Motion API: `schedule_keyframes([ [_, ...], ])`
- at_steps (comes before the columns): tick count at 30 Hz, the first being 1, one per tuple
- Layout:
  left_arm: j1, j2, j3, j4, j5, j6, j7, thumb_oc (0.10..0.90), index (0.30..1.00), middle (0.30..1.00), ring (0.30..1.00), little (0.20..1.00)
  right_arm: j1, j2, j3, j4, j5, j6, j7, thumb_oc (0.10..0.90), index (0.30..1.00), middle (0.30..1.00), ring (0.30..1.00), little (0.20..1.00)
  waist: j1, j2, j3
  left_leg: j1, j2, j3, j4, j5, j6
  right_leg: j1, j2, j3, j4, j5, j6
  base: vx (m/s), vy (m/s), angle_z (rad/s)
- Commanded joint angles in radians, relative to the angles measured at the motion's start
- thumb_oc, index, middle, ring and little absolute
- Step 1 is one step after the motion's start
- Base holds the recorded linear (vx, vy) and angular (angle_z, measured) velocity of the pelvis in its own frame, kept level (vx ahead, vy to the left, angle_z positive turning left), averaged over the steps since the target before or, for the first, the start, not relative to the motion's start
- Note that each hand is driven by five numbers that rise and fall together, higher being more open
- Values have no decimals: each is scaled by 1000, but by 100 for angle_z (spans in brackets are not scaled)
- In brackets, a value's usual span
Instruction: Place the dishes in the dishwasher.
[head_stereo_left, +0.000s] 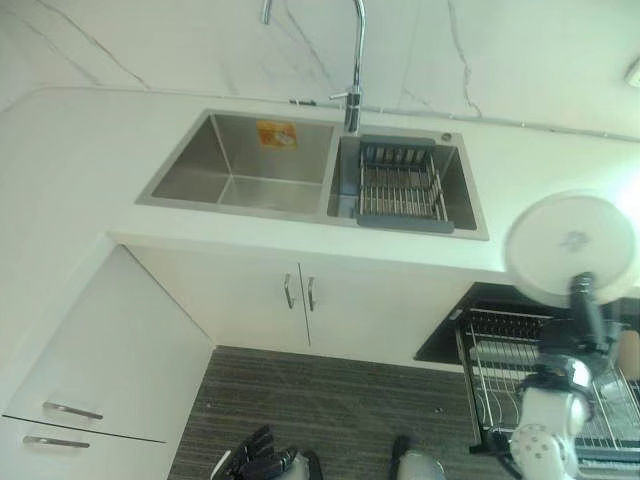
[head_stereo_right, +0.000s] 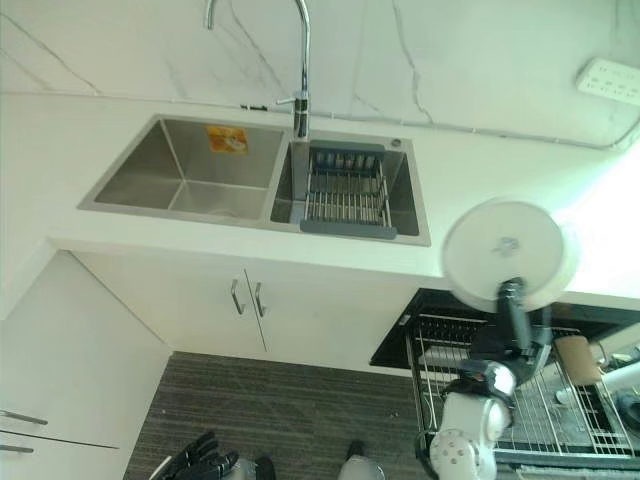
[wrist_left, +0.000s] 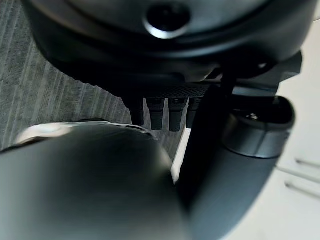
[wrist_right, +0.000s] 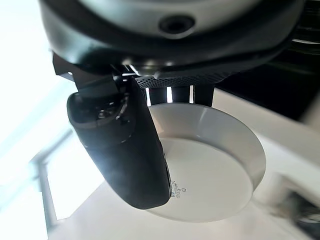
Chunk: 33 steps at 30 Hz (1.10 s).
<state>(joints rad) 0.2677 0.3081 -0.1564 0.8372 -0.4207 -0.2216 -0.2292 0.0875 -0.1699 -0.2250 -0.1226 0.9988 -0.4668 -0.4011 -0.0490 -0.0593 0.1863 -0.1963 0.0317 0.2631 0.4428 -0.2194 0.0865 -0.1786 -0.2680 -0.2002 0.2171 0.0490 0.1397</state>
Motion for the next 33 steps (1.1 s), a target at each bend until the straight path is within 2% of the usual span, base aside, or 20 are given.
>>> schedule_keyframes([
  [1,-26,39,-41,-55,110,-57,-14,800,900,900,900,900,-217,-117,-29,-138,-67,-141,218,400,300,300,300,300,49,29,39,118,38,-61,-143,-36,-80,-11,-70,-69,83,-21,67,-206,89,-75],
  [3,-37,45,-30,-22,97,-75,-5,800,900,900,900,900,-214,-119,-20,-148,-73,-146,217,400,300,300,300,300,46,36,46,112,42,-44,-143,-34,-68,14,-50,-81,83,-32,60,-179,26,-81],
  [5,-67,47,-5,-8,49,-68,-3,800,900,900,900,900,-198,-123,-3,-149,-58,-153,258,400,300,300,300,300,43,46,47,108,66,-14,-143,-25,-68,57,-33,-92,83,-46,42,-161,-53,-59],
  [7,-83,36,-14,-11,54,-72,15,800,900,900,900,900,-176,-111,-3,-165,-64,-165,277,400,300,300,300,300,44,43,38,105,75,-8,-143,-21,-72,82,-51,-94,83,-38,39,-91,-193,-55],
  [8,-85,30,-12,-10,59,-77,22,800,900,900,900,900,-172,-103,-6,-172,-59,-162,287,400,300,300,300,300,52,42,31,108,84,3,-143,-21,-77,100,-68,-116,83,-36,43,-87,-267,-47],
  [9,-85,27,-14,-14,56,-78,32,800,900,900,900,900,-176,-101,-6,-172,-57,-156,297,400,300,300,300,300,59,43,25,112,97,17,-143,-17,-84,112,-72,-135,83,-56,43,-82,-331,-40],
  [10,-88,27,-19,-24,68,-72,44,800,900,900,900,900,-181,-99,3,-170,-109,-176,272,400,300,300,300,300,66,42,20,119,107,22,-143,-20,-91,115,-83,-152,83,-48,47,-73,-350,-59],
  [11,-90,28,-22,-24,83,-68,56,800,900,900,900,900,-181,-99,6,-173,-122,-186,264,400,300,300,300,300,67,43,17,124,118,27,-143,-16,-97,117,-79,-161,83,-75,46,-61,-381,-84],
  [13,-91,26,-21,-18,94,-50,73,800,900,900,900,900,-182,-105,13,-179,-130,-177,254,400,300,300,300,300,65,47,7,134,141,29,-143,-8,-116,116,-60,-164,83,-119,36,-40,-323,-80],
  [17,-70,-2,-8,-9,117,-68,138,800,900,900,900,900,-187,-125,41,-184,-138,-134,245,400,300,300,300,300,56,45,-15,144,186,43,-143,18,-151,113,-14,-157,83,-175,17,-24,-312,-20],
  [24,-54,-58,-7,14,174,-71,186,800,900,900,900,900,-180,-151,81,-185,-230,-107,248,400,300,300,300,300,36,47,-26,133,263,54,-143,72,-199,111,58,-160,83,-219,-42,-68,-296,-11],
  [25,-55,-62,-7,24,172,-69,192,800,900,900,900,900,-184,-158,87,-181,-238,-89,251,400,300,300,300,300,34,48,-28,131,272,56,-143,78,-205,110,68,-160,83,-225,-49,-30,-321,-21],
  [26,-57,-68,10,56,135,-60,193,800,900,900,900,900,-182,-177,96,-171,-260,-37,253,400,300,300,300,300,31,52,-30,130,286,59,-143,94,-218,106,87,-155,83,-233,-64,-9,-306,-20],
  [28,-52,-78,39,82,119,-60,184,800,900,900,900,900,-171,-188,93,-160,-244,7,274,400,300,300,300,300,31,54,-28,139,277,58,-143,121,-221,104,97,-144,83,-236,-72,30,-189,-14],
  [30,-44,-85,51,98,107,-62,174,800,900,900,900,900,-170,-193,99,-139,-206,38,294,400,300,300,300,300,45,56,-24,140,234,13,-143,151,-216,104,105,-119,83,-238,-77,71,-64,-16],
  [31,-21,-98,61,107,93,-83,179,800,900,900,900,900,-174,-182,125,-117,-203,62,354,400,300,300,300,300,75,56,-17,118,147,-91,-143,121,-188,100,116,-66,83,-234,-76,75,3,-32],
  [32,-11,-105,65,107,77,-86,182,800,900,900,900,900,-180,-175,141,-113,-207,66,374,400,300,300,300,300,85,58,-19,100,129,-117,-143,107,-179,92,119,-51,83,-229,-75,134,93,-78],
  [33,-2,-111,79,121,64,-91,175,800,900,900,900,900,-189,-153,175,-104,-249,68,370,400,300,300,300,300,95,73,-15,55,146,-107,-143,100,-184,97,122,-54,83,-232,-71,127,136,-105],
])
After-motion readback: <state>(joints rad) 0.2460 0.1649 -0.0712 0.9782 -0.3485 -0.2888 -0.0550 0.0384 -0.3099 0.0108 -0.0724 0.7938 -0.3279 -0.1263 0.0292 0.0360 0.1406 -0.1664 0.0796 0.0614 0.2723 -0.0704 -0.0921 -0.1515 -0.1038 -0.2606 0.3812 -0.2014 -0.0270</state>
